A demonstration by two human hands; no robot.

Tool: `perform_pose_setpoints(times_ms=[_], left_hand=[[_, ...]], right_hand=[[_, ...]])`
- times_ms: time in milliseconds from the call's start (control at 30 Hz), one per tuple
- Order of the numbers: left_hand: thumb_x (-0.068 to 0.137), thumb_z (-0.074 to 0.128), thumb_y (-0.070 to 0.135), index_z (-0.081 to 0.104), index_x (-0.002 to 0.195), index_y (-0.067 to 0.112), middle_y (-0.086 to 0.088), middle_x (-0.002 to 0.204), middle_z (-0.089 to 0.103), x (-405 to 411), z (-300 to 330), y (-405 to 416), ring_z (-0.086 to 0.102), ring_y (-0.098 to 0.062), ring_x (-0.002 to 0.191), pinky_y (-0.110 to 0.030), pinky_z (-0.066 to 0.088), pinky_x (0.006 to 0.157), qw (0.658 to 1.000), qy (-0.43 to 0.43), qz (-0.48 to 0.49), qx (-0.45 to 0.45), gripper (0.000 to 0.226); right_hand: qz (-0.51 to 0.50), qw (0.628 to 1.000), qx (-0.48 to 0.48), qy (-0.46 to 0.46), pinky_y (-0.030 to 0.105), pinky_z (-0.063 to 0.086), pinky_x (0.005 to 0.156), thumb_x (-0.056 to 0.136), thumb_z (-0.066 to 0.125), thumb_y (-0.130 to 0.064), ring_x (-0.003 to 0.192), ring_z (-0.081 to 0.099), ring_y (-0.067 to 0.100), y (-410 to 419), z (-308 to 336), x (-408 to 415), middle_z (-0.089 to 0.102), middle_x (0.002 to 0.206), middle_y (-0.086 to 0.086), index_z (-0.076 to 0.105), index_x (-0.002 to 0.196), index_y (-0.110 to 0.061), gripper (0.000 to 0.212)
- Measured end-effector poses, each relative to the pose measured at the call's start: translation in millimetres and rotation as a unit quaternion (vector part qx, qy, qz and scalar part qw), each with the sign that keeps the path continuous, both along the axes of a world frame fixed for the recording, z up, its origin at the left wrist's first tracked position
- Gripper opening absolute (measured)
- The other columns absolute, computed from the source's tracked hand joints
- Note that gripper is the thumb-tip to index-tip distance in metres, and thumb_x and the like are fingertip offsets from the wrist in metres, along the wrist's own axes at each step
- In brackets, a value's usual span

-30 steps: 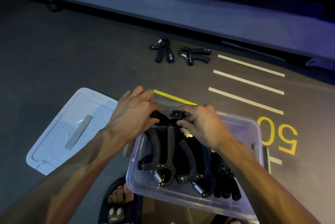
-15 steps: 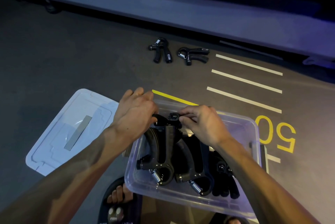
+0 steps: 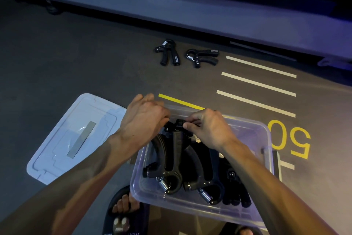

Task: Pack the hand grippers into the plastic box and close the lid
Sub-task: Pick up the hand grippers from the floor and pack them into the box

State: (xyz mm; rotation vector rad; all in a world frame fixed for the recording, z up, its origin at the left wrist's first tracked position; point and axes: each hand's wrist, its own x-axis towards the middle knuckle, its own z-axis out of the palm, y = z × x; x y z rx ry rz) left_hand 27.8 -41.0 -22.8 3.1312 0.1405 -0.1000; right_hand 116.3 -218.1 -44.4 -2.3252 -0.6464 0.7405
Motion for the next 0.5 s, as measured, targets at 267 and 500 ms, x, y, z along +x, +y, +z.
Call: perform_pose_setpoints(times_ms=[267, 500], left_hand=[[0.101, 0.048, 0.036, 0.07, 0.102, 0.032, 0.009, 0.09, 0.073, -0.6, -6.1, 8.6, 0.055, -0.02, 0.093, -0.035, 0.041, 0.08, 0.997, -0.024, -0.003, -0.075, 0.022], [0.094, 0.061, 0.031, 0.075, 0.099, 0.032, 0.009, 0.08, 0.074, -3.7, -10.5, 12.1, 0.059, -0.024, 0.081, -0.034, 0.047, 0.072, 0.985, -0.089, -0.024, -0.144, 0.014]], right_hand=[[0.007, 1.0, -0.009, 0.004, 0.027, 0.054, 0.093, 0.092, 0.07, -0.027, 0.099, 0.072, 0.014, -0.4, 2.6, -0.3, 0.078, 0.104, 0.001, 0.078, 0.106, -0.016, 0.02], [0.007, 1.0, 0.005, -0.007, 0.025, 0.055, 0.086, 0.092, 0.07, -0.031, 0.09, 0.073, 0.012, -3.5, 1.8, -0.8, 0.079, 0.096, 0.0, 0.08, 0.1, -0.019, 0.018]])
